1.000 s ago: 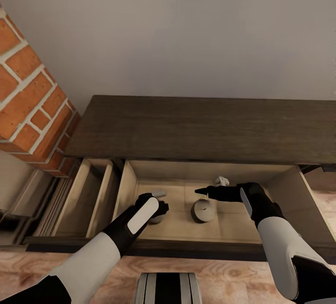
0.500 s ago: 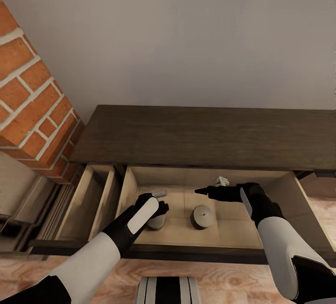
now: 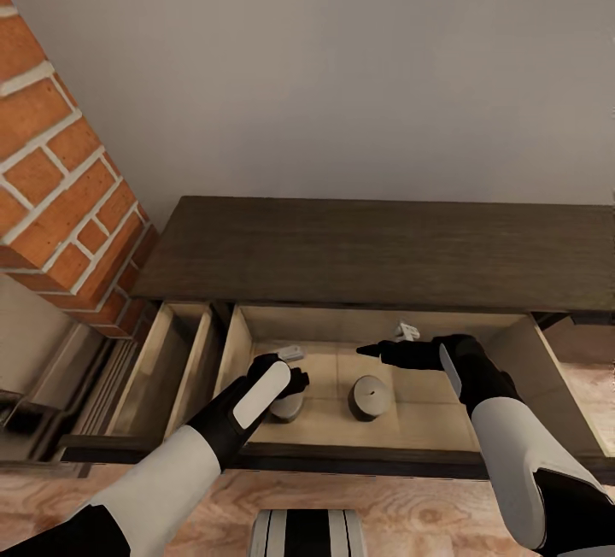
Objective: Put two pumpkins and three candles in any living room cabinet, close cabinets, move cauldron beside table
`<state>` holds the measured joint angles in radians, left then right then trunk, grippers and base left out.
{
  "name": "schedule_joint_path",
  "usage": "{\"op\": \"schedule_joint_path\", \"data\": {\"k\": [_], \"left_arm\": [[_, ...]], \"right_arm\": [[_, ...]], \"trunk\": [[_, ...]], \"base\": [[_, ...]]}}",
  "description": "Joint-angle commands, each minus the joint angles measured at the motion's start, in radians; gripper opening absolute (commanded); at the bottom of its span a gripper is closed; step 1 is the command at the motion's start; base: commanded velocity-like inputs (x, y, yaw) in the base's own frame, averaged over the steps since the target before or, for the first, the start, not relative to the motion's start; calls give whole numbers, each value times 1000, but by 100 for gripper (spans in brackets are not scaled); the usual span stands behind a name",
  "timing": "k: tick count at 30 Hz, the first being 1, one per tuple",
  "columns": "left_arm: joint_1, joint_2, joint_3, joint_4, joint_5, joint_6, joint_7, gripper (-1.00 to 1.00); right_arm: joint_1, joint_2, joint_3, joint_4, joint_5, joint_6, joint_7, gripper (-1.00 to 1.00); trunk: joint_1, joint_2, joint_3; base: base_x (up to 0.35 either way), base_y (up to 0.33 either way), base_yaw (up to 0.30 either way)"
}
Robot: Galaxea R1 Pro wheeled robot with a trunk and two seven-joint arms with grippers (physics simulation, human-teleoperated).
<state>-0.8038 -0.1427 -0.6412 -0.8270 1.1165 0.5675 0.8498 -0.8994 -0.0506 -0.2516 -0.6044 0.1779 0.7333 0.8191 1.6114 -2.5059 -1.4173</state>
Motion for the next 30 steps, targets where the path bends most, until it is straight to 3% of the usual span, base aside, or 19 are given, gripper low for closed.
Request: {"op": "schedule_joint_path", "data": {"k": [1, 8, 15, 30], "left_arm": [[0, 0, 0, -1, 0, 0, 0, 100], [0, 5, 0, -4, -1, -2, 0, 100], [0, 13, 0, -53, -2, -5, 0, 100], [0, 17, 6, -62, -1, -23, -4, 100]], "right_arm": [[0, 0, 0, 0, 0, 0, 0, 100], [0, 0, 2, 1, 0, 0, 0, 100], [0, 0, 2, 1, 1, 0, -1, 100], [0, 0, 3, 1, 3, 0, -2, 100]], "trunk": [[0, 0, 0], [0, 0, 0], [0, 0, 0], [0, 0, 0]], "base": [[-284, 0, 0], [-232, 0, 0], [-15, 0, 0], [0, 0, 0]]}}
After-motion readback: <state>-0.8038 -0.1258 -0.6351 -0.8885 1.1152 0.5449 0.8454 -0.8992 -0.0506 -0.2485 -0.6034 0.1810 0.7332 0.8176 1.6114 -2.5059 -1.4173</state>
